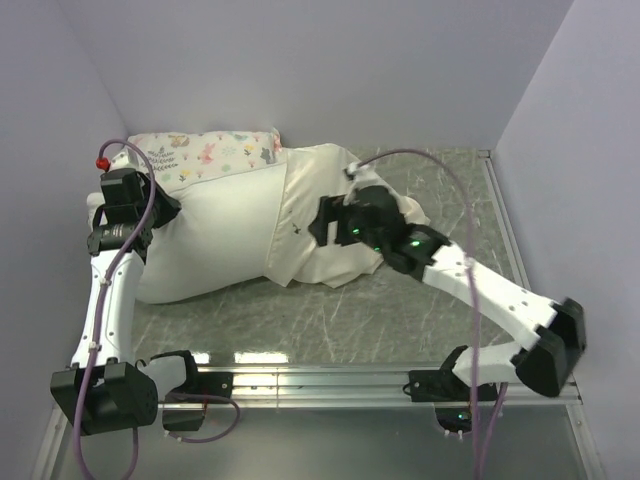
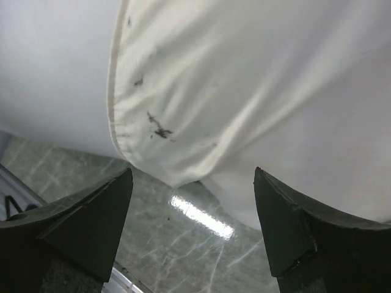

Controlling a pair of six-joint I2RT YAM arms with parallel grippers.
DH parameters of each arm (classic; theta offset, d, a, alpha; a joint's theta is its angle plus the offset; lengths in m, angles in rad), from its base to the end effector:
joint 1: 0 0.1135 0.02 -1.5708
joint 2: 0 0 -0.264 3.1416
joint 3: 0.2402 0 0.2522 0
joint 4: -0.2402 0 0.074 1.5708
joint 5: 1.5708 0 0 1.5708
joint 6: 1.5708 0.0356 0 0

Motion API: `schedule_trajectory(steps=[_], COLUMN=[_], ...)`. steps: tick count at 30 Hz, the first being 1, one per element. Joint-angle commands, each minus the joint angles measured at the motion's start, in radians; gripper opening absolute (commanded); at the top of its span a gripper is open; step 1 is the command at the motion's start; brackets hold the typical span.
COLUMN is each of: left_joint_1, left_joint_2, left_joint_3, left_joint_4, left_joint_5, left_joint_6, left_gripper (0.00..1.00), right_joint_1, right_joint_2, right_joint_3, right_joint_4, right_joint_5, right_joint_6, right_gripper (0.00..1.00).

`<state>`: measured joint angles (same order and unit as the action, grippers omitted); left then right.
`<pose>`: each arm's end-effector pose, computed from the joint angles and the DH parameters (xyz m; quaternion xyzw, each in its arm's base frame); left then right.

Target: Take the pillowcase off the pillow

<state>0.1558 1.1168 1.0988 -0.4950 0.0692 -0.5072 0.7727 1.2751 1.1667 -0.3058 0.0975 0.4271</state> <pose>0.2430 0.0357 0.3526 -0.2643 0.8216 -0.1176 0.4913 0.2124 0.2022 0.3551 -0.1176 0.8285 0.2745 0.4737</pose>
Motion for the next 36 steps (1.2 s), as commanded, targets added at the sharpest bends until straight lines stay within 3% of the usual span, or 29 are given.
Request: schedule_trajectory(steps=[1, 5, 8, 10, 11, 14, 21, 27, 30, 36], left_joint_1=[-0.007, -0.007, -0.007, -0.007, -0.007, -0.007, -0.006, -0.004, -0.002, 0.002], left_joint_2=[0.006, 0.002, -0.005, -0.006, -0.006, -0.008, -0.012, -0.002, 0.003, 0.014], left_joint_3=[-0.017, -0.022, -0.028, -0.028, -0.025, -0.013, 0.026, 0.044, 0.052, 0.061], left_joint_4=[-0.031, -0.033, -0.027, -0.025, -0.028, -0.031, -0.048, -0.051, -0.054, -0.050], left_joint_5=[-0.031, -0.040, -0.040, -0.043, -0.045, -0.052, -0.066, -0.066, -0.100, -0.077], left_joint_6=[0.033, 0.042, 0.044, 0.042, 0.044, 0.042, 0.039, 0.035, 0.036, 0.042], left_gripper=[0.00, 0.00, 0.00, 0.00, 0.00, 0.00, 0.00, 0.00, 0.00, 0.00], right_joint_1=[0.102, 0.108, 0.108, 0.105, 0.100, 0.051, -0.209, -0.484, -0.571, -0.630], right_joint_2=[0.160, 0.273, 0.319, 0.311, 0.299, 0.245, 0.084, -0.043, -0.086, -0.146], right_joint_3=[0.020, 0.002, -0.016, -0.036, -0.060, -0.097, -0.183, -0.170, -0.113, -0.003], right_joint_4=[0.079, 0.129, 0.165, 0.160, 0.162, 0.137, 0.011, -0.068, -0.107, -0.164], right_joint_5=[0.082, 0.120, 0.139, 0.208, 0.237, 0.303, 0.372, 0.309, 0.269, 0.193], right_joint_6=[0.044, 0.094, 0.108, 0.124, 0.128, 0.134, 0.144, 0.116, 0.099, 0.082], right_gripper=[0.87, 0.86, 0.80, 0.54, 0.23, 0.00, 0.00, 0.00, 0.00, 0.00])
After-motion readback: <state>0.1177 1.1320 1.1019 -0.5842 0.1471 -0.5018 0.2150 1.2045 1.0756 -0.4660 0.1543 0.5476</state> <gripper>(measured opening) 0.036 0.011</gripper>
